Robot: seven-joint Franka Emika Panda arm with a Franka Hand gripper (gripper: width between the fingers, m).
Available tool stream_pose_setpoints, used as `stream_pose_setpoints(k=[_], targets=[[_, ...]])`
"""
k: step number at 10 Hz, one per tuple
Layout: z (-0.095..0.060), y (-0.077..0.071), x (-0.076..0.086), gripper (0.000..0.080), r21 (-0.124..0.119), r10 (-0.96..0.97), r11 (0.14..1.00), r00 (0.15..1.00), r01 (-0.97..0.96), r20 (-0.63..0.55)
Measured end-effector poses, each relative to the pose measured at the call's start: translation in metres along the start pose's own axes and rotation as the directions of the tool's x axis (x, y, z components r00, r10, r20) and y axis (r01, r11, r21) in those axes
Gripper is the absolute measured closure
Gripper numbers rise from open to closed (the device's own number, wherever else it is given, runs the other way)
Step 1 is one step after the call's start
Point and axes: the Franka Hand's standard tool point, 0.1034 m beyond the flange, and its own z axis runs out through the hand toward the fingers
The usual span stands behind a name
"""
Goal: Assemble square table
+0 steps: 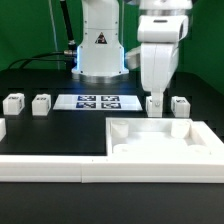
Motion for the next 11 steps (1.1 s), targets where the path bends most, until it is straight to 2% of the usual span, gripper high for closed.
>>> stream_pose_setpoints(k=[1, 2, 5, 8, 9, 10, 11], targets=[[-0.008, -0.005, 0.010, 0.0151, -0.012, 0.111, 0.994, 0.994, -0.112, -0.008], [-0.008, -0.011, 0.015, 0.0151, -0.013, 0.186, 0.982, 0.982, -0.186, -0.011], [-0.004, -0.009, 0.015, 0.0151, 0.000, 0.345, 0.938, 0.938, -0.345, -0.031], [-0.004, -0.012, 0.018, 0.0151, 0.017, 0.562, 0.827, 0.826, -0.562, -0.031], [-0.001, -0.029, 0.031, 0.0151, 0.029, 0.695, 0.719, 0.718, -0.695, -0.019], [0.002, -0.047, 0.044, 0.0151, 0.035, 0.755, 0.655, 0.656, -0.754, -0.007], [0.005, -0.061, 0.055, 0.0151, 0.042, 0.835, 0.550, 0.551, -0.834, 0.006]])
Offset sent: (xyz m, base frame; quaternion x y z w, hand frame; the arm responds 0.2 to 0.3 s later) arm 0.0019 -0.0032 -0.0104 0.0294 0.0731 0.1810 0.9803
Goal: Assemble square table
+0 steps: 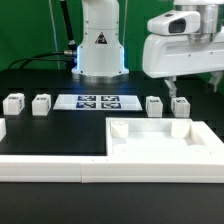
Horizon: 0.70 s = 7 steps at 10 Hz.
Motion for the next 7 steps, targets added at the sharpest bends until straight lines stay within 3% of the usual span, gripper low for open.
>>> stream_pose_setpoints(k=[4, 7], targets=[[0.001, -0.002, -0.002, 0.0151, 0.000, 0.026, 1.000, 0.999, -0.026, 0.030], [0.008, 0.004, -0.025, 0.0151, -0.039, 0.076, 0.997, 0.960, -0.069, 0.268]])
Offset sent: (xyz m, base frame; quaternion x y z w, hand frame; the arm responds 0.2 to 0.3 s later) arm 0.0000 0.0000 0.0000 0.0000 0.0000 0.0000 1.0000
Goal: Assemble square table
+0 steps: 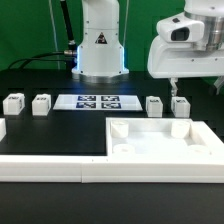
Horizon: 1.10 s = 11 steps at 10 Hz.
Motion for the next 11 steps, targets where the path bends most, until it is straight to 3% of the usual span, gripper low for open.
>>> stream_pose_setpoints(k=[2, 4, 8, 9, 11], targets=[[0.012, 0.001, -0.012, 0.0151, -0.026, -0.003, 1.000, 0.991, 0.007, 0.136], [0.020, 0.000, -0.010, 0.0151, -0.025, 0.002, 1.000, 0.967, 0.005, 0.254], [0.022, 0.004, -0.016, 0.0151, -0.051, 0.014, 0.999, 0.887, 0.011, 0.462], [0.024, 0.003, -0.013, 0.0151, -0.048, 0.013, 0.999, 0.892, 0.010, 0.452], [0.032, 0.002, -0.021, 0.0151, -0.044, 0.031, 0.999, 0.874, -0.011, 0.485]])
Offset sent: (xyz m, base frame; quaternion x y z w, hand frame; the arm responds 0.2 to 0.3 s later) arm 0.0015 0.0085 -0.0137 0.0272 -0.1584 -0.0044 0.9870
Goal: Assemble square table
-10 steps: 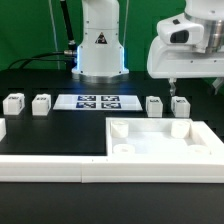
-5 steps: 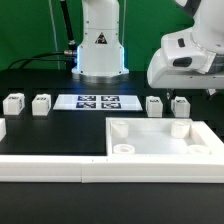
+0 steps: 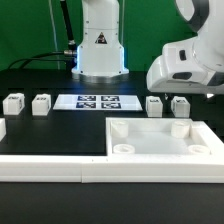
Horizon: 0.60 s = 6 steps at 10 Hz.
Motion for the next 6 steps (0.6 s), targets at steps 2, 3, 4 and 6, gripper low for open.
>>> stream_pose_setpoints(k=[2, 3, 4, 6], targets=[[0.016, -0.004, 0.002, 0.0151, 0.003, 0.013, 1.000, 0.999, -0.013, 0.032], [0.024, -0.007, 0.003, 0.0151, 0.030, 0.028, 0.999, 0.997, -0.030, 0.065], [0.029, -0.006, 0.004, 0.0151, 0.029, 0.034, 0.999, 0.994, -0.038, 0.107], [0.030, -0.007, 0.007, 0.0151, 0.029, 0.032, 0.999, 0.993, -0.036, 0.110]])
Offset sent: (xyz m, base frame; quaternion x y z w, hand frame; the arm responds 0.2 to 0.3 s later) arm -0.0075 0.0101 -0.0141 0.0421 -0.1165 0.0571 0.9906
